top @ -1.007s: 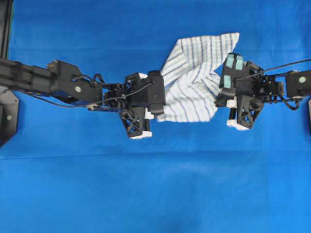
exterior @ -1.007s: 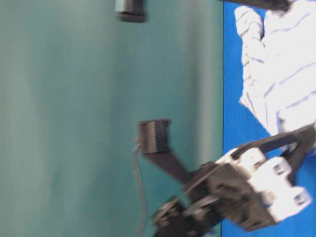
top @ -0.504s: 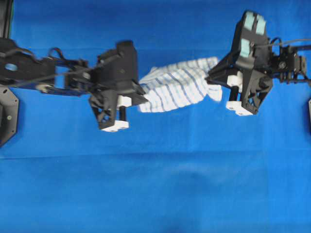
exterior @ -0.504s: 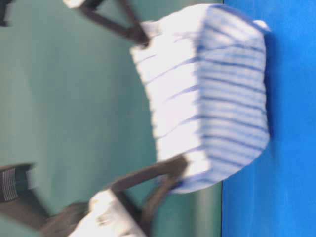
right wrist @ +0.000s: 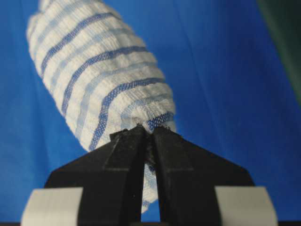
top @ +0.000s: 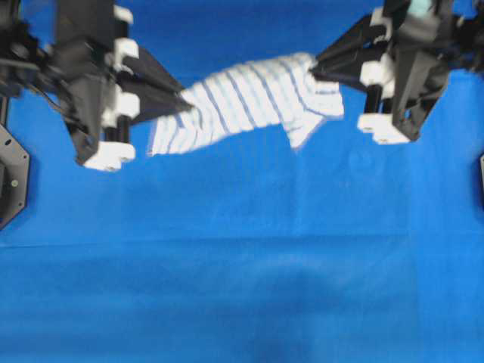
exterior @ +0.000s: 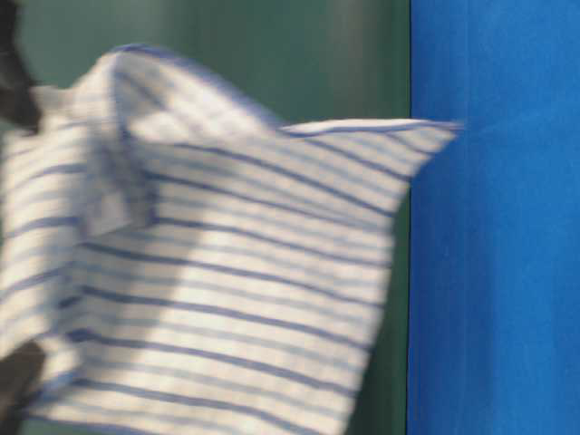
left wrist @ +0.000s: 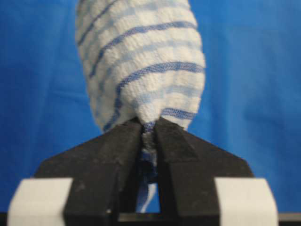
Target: Lift the towel with both arms.
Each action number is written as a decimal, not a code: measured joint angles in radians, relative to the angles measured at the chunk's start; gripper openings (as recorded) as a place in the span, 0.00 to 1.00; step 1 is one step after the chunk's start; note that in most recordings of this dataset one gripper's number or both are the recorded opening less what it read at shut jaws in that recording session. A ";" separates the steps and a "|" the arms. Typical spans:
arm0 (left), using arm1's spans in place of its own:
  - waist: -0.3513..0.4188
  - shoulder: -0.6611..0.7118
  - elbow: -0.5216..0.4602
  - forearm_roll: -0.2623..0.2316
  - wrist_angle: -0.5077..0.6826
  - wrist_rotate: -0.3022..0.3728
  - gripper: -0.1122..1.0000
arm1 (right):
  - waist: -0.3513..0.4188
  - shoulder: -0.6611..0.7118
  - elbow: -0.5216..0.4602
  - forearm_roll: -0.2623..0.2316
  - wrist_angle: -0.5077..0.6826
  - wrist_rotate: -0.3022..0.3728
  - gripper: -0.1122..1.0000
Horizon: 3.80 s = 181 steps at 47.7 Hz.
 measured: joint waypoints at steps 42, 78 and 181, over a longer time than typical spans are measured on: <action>0.037 0.000 -0.313 0.025 0.229 0.106 0.14 | 0.014 0.023 -0.296 0.002 0.163 -0.114 0.17; 0.018 -0.067 -0.193 0.018 0.106 0.144 0.91 | 0.014 0.028 -0.285 -0.009 0.150 -0.140 0.67; -0.009 0.664 0.453 -0.005 -0.818 0.051 0.13 | -0.020 0.545 0.479 -0.005 -0.672 0.072 0.19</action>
